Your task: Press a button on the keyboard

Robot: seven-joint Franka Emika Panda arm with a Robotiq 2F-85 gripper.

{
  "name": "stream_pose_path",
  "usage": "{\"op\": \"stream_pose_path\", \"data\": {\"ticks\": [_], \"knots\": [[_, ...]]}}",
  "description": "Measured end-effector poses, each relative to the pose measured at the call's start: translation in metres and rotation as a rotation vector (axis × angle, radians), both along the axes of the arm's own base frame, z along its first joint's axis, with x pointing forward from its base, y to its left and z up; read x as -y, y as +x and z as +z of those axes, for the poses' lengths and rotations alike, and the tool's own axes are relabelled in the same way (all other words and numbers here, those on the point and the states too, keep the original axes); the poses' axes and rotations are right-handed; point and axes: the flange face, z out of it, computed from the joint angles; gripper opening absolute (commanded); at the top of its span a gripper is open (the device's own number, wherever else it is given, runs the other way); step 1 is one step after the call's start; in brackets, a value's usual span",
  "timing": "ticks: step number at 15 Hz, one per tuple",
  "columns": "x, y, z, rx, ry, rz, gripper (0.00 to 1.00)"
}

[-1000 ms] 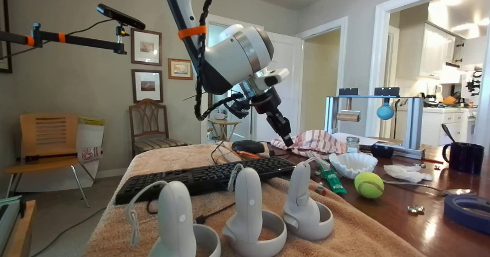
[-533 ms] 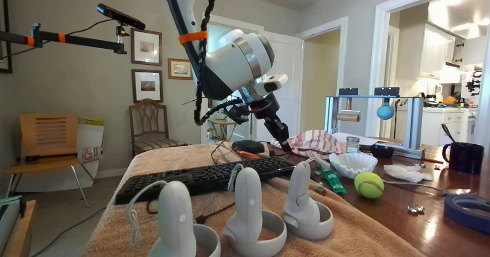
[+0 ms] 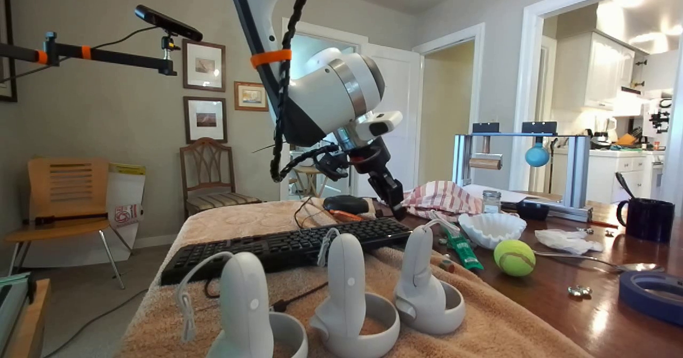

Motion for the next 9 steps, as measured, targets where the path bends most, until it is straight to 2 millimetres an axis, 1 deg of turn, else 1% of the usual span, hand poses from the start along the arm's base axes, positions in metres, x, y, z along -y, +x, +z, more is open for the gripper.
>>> {"op": "stream_pose_path", "data": {"ticks": [5,9], "knots": [[0.0045,0.0039,0.0001,0.022,-0.020,0.002,0.00],[0.0030,0.0066,0.0008,0.047,-0.018,0.007,0.00]]}}
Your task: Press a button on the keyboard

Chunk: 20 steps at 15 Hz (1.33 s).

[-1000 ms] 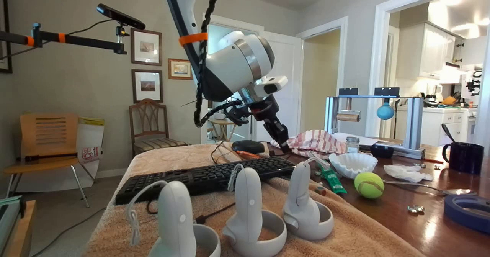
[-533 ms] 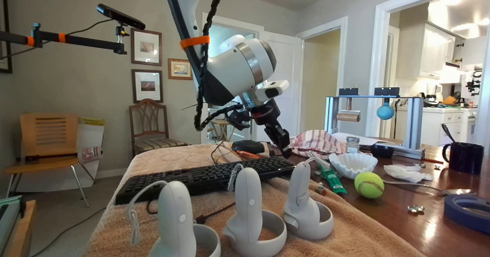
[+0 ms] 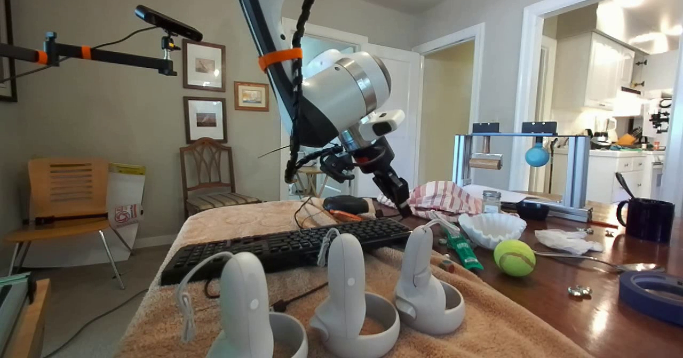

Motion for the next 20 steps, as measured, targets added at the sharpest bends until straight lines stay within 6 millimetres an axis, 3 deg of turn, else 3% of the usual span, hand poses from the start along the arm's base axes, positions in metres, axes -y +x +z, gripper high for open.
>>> {"op": "stream_pose_path", "data": {"ticks": [10,20], "knots": [[-0.004,-0.001,-0.017,-0.012,0.022,0.002,0.00],[-0.004,0.004,-0.016,0.027,0.023,0.012,0.00]]}}
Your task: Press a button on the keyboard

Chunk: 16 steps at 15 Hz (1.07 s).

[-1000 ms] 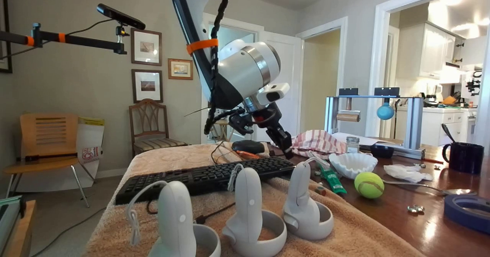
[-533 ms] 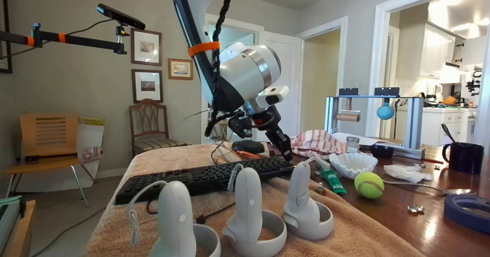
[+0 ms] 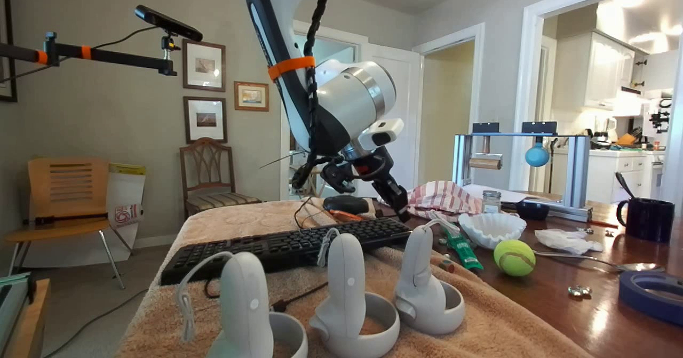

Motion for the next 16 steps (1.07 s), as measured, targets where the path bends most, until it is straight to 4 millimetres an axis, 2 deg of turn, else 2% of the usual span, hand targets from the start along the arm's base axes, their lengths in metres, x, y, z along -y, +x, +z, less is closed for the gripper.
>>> {"op": "stream_pose_path", "data": {"ticks": [11,16], "knots": [[-0.003,-0.003,-0.017,-0.024,0.010,0.008,0.00],[-0.002,-0.002,-0.017,-0.027,0.008,0.013,0.00]]}}
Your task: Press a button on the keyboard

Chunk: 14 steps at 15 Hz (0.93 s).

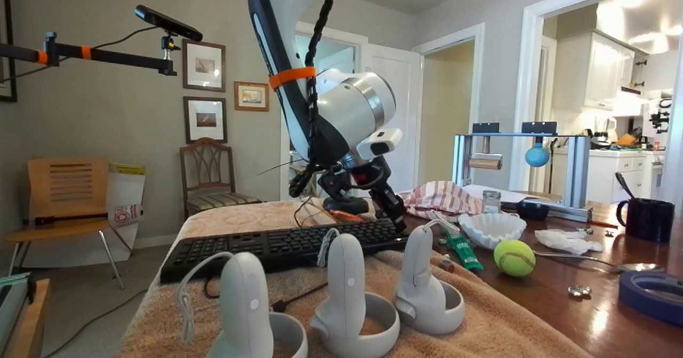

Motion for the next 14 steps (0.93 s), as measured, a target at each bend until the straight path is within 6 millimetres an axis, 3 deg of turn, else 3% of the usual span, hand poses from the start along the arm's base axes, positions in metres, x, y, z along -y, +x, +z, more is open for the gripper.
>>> {"op": "stream_pose_path", "data": {"ticks": [4,8,10,14], "knots": [[0.003,0.003,0.004,0.012,-0.011,-0.011,0.00],[0.013,0.015,0.019,0.053,-0.069,-0.055,0.00],[0.014,0.018,0.029,0.069,-0.085,-0.065,0.27],[0.007,0.013,0.043,0.070,-0.096,-0.068,0.56]]}}
